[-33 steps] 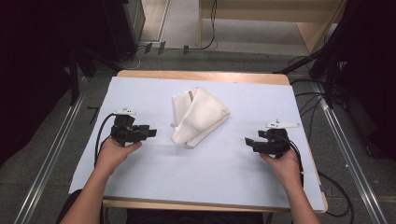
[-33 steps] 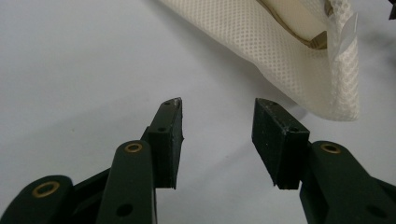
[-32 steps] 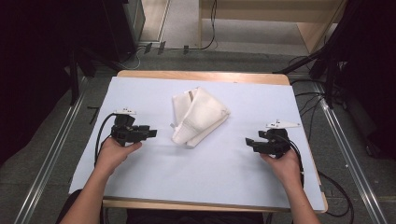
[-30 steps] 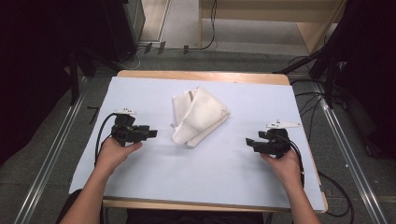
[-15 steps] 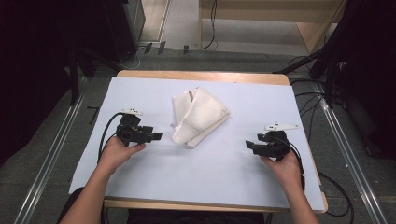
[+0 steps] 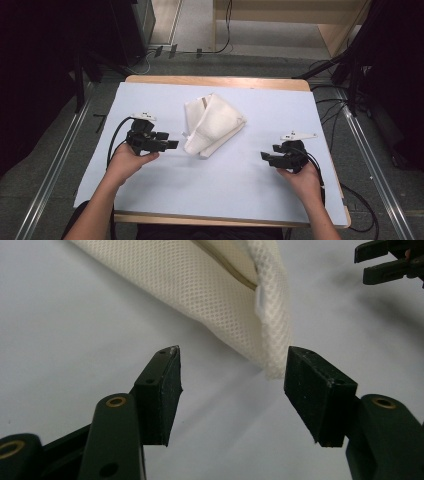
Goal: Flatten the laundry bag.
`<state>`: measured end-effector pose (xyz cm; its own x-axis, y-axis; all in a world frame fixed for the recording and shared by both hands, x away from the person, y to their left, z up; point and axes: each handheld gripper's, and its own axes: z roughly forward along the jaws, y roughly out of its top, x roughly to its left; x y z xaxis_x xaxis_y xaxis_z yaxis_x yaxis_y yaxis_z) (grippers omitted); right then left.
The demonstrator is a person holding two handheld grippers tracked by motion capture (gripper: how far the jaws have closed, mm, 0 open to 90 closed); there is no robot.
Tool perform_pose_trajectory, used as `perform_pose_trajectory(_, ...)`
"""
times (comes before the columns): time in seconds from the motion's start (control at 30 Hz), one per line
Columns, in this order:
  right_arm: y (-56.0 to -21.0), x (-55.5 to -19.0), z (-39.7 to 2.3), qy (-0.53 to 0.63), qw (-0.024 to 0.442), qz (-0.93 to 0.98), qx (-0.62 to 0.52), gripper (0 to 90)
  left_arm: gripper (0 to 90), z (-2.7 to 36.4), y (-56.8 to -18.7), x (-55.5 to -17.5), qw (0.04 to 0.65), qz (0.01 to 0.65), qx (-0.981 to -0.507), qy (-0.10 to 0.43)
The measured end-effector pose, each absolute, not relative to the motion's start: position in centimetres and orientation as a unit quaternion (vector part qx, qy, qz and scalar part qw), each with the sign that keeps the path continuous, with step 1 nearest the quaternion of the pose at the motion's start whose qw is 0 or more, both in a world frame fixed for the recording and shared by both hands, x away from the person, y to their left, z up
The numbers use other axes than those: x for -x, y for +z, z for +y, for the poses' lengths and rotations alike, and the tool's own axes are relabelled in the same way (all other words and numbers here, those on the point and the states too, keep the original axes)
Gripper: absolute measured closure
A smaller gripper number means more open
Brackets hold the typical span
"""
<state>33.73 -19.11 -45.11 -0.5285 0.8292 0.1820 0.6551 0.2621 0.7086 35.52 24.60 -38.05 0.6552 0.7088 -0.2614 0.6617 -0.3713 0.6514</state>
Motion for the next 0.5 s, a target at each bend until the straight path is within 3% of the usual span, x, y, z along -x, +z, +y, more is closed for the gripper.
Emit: perform_pose_trajectory(0.5, -45.1, -33.7, -19.0, 0.385, 0.116, 0.786, -0.47, 42.2, 36.1, 20.8, -39.1, -35.6, 0.358, 0.405, -0.841, 0.029)
